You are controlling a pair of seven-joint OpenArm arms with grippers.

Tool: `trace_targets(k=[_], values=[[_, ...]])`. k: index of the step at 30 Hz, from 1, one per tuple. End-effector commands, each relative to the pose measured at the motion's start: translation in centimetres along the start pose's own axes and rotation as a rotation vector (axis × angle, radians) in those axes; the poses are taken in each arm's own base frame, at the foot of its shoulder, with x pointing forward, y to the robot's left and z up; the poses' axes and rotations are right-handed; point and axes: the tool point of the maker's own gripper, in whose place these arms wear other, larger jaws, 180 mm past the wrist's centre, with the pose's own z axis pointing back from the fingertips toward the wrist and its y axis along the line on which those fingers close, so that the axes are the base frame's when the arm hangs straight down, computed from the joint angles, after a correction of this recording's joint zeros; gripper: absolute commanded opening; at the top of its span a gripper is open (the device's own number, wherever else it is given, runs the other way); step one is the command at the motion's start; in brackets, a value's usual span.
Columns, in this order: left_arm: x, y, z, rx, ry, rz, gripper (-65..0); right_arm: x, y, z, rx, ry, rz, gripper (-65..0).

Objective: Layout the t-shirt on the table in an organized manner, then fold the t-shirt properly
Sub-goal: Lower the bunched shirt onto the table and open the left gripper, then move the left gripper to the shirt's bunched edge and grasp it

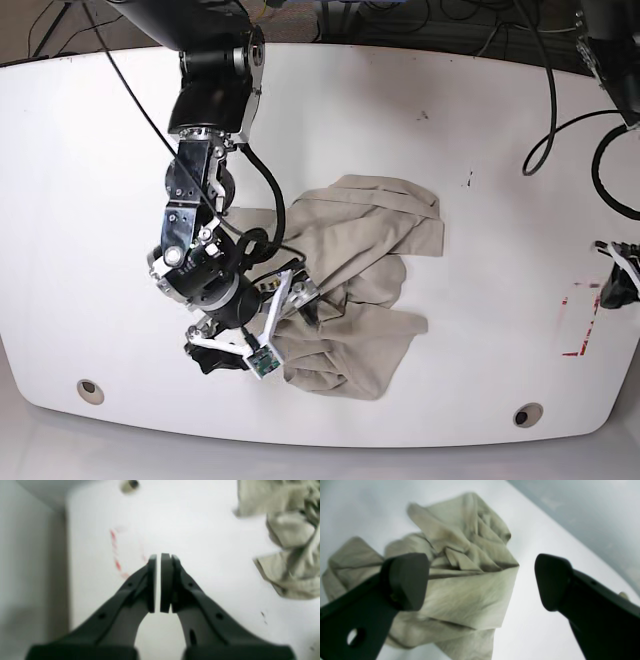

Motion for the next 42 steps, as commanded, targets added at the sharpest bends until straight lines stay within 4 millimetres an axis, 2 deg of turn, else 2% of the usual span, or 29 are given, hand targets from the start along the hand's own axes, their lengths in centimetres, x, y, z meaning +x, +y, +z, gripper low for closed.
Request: trace_targets(k=[1,3,6,8,9,14,17,23,26,29,32,36,42], values=[[1.7,-0.8,0.6,-0.003,-0.068,-0.027,-63.7,0.5,-2.0,0.0,-0.035,-0.034,-0.031,-0.2],[1.4,-2.5,0.3,-0.029,-0.077,-0.022,-63.7,-0.9,-3.8,0.2,-0.07,-0.015,-0.06,-0.2],[0.6,-5.5,-0.4,-0.082,-0.073,-0.024,-62.4,-2.5,-5.1,0.5,-0.093,0.015,-0.07,-0.2],[0.5,-7.5,-1.0,-0.126,-0.068,-0.043,-57.6,-3.7,-5.6,0.8,-0.105,0.041,-0.07,-0.2],[0.4,-8.8,-1.3,-0.155,-0.063,-0.06,-53.1,-4.4,-5.9,1.2,-0.117,0.055,-0.063,-0.2],[1.0,-12.9,-1.8,-0.235,-0.091,-0.081,-34.7,-5.7,-6.9,2.5,-0.154,0.077,-0.035,-0.2],[-0.2,-14.6,-1.8,-0.263,-0.081,-0.048,-27.2,-6.7,-7.3,3.6,-0.182,0.083,-0.046,-0.2],[-0.9,-16.5,-2.6,-0.29,-0.065,0.055,-22.1,-7.9,-7.2,4.9,-0.208,0.091,-0.055,-0.2],[-1.6,-19.0,-3.6,-0.358,-0.036,0.075,-18.1,-8.5,-6.8,5.2,-0.206,0.102,-0.054,-0.2],[-2.4,-20.7,-4.4,-0.407,-0.008,0.085,-14.9,-8.9,-6.5,5.5,-0.207,0.107,-0.051,-0.2],[-3.1,-22.4,-5.3,-0.451,0.012,0.129,-14.3,-9.4,-6.2,5.6,-0.204,0.117,-0.052,-0.2],[-4.7,-23.6,-6.6,-0.457,0.069,0.165,-14.3,-9.7,-6.1,5.7,-0.203,0.122,-0.055,-0.2],[-5.3,-24.4,-8.5,-0.426,0.137,0.129,-14.3,-10.2,-6.1,6.2,-0.213,0.128,-0.059,-0.2]])
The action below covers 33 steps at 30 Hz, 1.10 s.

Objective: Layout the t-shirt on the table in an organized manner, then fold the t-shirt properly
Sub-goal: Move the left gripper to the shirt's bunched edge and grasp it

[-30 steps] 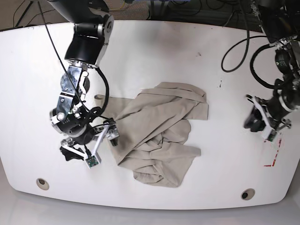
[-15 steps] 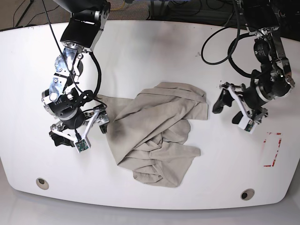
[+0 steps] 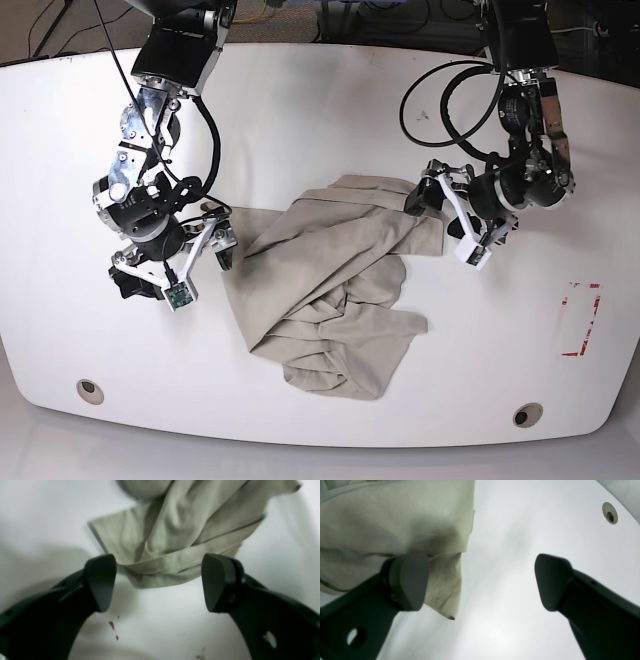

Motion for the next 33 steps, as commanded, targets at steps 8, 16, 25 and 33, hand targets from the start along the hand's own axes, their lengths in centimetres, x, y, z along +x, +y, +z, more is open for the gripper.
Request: trace_targets(k=[8,16,25,33], values=[[3.2,0.0,-1.4,0.071,-0.065,-0.073,-14.3,1.0,-0.9,0.9,-0.032,-0.048,0.001,-0.2],[2.7,2.6,-2.3,0.161,-0.007,-0.062,-14.3,0.9,-0.9,0.9,-0.032,-0.044,-0.001,-0.2],[1.1,4.9,-2.7,0.17,0.01,0.042,-14.3,0.9,-0.9,0.9,-0.032,-0.046,-0.001,-0.2],[-0.2,4.6,-4.6,0.122,0.063,0.089,-14.4,0.9,-0.9,0.9,-0.032,-0.046,-0.001,-0.2]])
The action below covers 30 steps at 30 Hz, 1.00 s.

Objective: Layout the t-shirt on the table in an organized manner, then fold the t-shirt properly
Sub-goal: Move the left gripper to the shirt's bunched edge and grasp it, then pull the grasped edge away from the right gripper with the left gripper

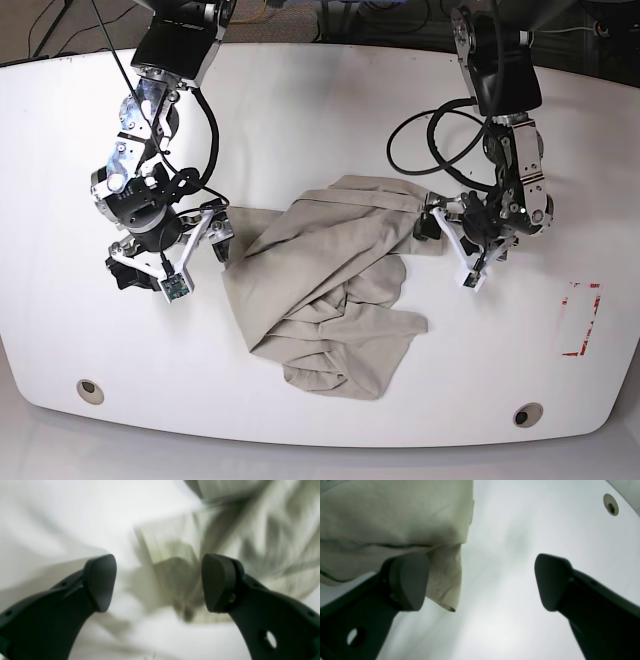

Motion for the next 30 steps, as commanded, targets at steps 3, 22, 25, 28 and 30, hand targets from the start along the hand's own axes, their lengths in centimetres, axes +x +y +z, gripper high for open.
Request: trace_targets(k=[3,22,25,28,30], values=[[0.3,-0.8,-0.3,-0.027,-0.002,-0.001,-15.4,1.9,-0.8,0.5,-0.022,-0.061,0.009,-0.2],[0.0,-0.6,0.0,-0.047,-0.007,0.022,-64.4,2.5,-1.1,0.3,-0.025,-0.072,0.007,-0.2],[-0.6,-0.2,0.3,-0.038,0.0,0.02,-64.4,2.4,-1.0,-0.1,-0.017,-0.066,0.002,-0.2],[-0.1,-0.1,1.0,-0.024,-0.015,0.007,-64.4,2.3,-1.1,-0.5,-0.008,-0.057,-0.007,-0.2],[0.7,0.5,1.9,0.001,-0.027,-0.015,-64.4,1.8,-1.3,-0.9,-0.007,-0.044,-0.023,-0.2]])
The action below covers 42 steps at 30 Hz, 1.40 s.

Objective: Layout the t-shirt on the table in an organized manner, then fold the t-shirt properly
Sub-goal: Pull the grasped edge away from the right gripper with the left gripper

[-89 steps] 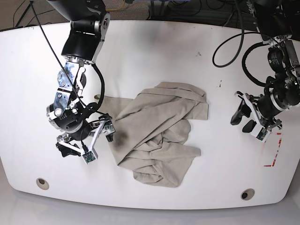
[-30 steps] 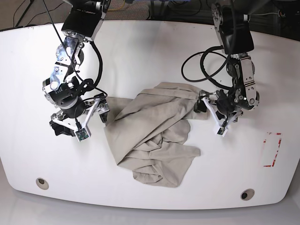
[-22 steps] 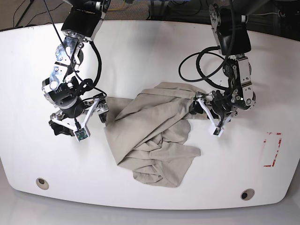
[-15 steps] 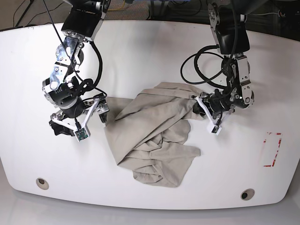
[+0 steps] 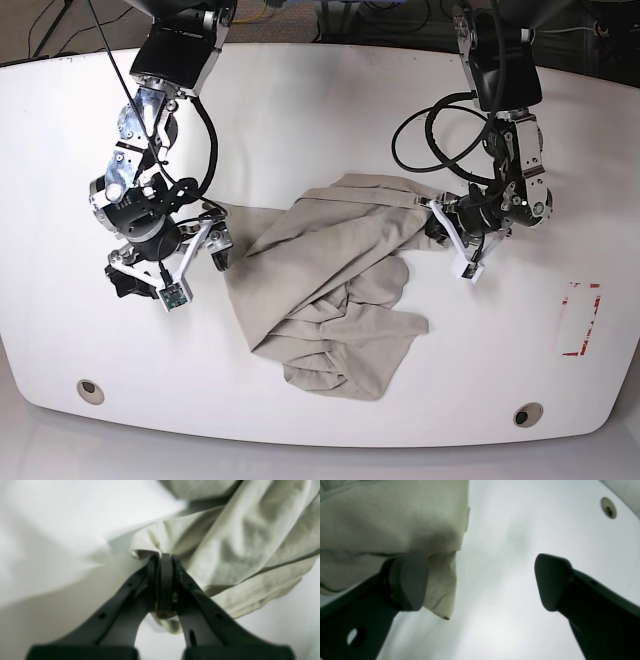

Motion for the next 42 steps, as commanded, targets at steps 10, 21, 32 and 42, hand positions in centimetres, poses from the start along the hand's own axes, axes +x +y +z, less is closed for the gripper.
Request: trace_targets(k=[10,21,32,42], values=[[4.0,4.9,8.6,0.181,-0.068,-0.143,-64.4,0.8,-2.1,-2.2,0.008,-0.009,-0.095,-0.2],[3.7,7.8,13.5,0.283,-0.094,-0.184,-64.4,4.1,0.1,-6.0,0.183,-0.056,-0.227,-0.2],[0.8,10.6,18.5,0.351,-0.072,-0.122,-64.4,8.0,2.8,-10.6,0.36,-0.109,-0.348,-0.2],[-1.3,11.3,20.1,0.338,-0.068,-0.082,-64.4,9.6,6.2,-13.6,0.487,-0.151,-0.486,-0.2]])
